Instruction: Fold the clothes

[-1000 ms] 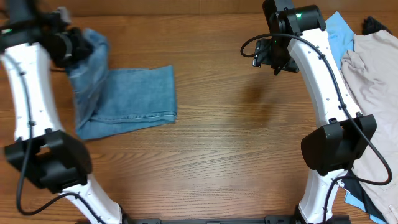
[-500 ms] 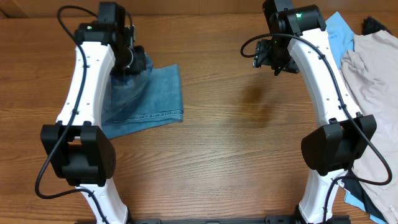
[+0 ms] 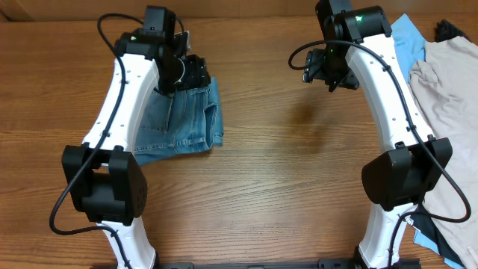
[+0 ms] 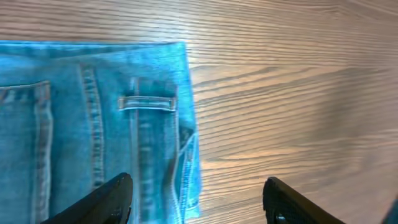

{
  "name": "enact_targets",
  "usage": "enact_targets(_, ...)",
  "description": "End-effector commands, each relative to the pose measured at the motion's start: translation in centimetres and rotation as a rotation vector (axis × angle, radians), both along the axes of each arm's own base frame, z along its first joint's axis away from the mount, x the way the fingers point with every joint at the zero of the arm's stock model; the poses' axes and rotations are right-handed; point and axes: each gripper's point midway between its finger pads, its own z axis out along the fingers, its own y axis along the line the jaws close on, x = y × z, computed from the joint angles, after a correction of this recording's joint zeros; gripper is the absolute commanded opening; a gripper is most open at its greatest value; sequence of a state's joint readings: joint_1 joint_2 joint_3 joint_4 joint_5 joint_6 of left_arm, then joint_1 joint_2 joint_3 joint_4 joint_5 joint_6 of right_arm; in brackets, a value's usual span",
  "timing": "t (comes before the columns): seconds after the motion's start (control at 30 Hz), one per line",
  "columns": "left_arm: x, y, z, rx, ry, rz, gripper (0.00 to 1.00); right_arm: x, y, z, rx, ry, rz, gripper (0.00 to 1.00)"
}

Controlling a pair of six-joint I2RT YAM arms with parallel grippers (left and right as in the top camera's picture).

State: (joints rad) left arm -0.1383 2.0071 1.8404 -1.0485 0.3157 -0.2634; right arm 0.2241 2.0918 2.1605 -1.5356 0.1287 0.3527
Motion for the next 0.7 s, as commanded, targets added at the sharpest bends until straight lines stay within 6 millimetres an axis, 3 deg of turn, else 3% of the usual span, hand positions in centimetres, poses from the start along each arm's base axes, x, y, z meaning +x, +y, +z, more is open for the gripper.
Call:
enact_targets(0.0, 0.3, 0.7, 0.6, -0.042, -0.007, 0.016, 0.71, -0.3, 1.7, 0.1, 0.075, 0.016, 0.082, 0.75)
enact_targets(0.1, 0.5, 3.4, 0.2, 0.015, 0.000, 0.074, 0.71, -1.4, 5.6, 0.4, 0.261, 0.048, 0.275, 0.75)
enact_targets(0.27, -0.3, 10.7, -0.9, 0.167, 0.066, 0.249, 0.73, -3.1, 10.9, 0.9, 0.424, 0.060, 0.478, 0.76)
enact_targets(0.33, -1.1, 13.8, -1.1, 0.193, 0.099, 0.315, 0.73, -3.1, 13.0, 0.2, 0.439, 0.046, 0.517, 0.81)
enact_targets(0.5, -2.7, 19.3, -1.5, 0.199, 0.155, 0.437, 0.79, -3.6, 19.3, -2.3, 0.614, -0.002, 0.638, 0.87)
enact_targets(0.67, -4.2, 22.1, -1.9, 0.202, 0.194, 0.473, 0.79, -4.0, 24.4, -5.3, 0.739, -0.092, 0.749, 0.87)
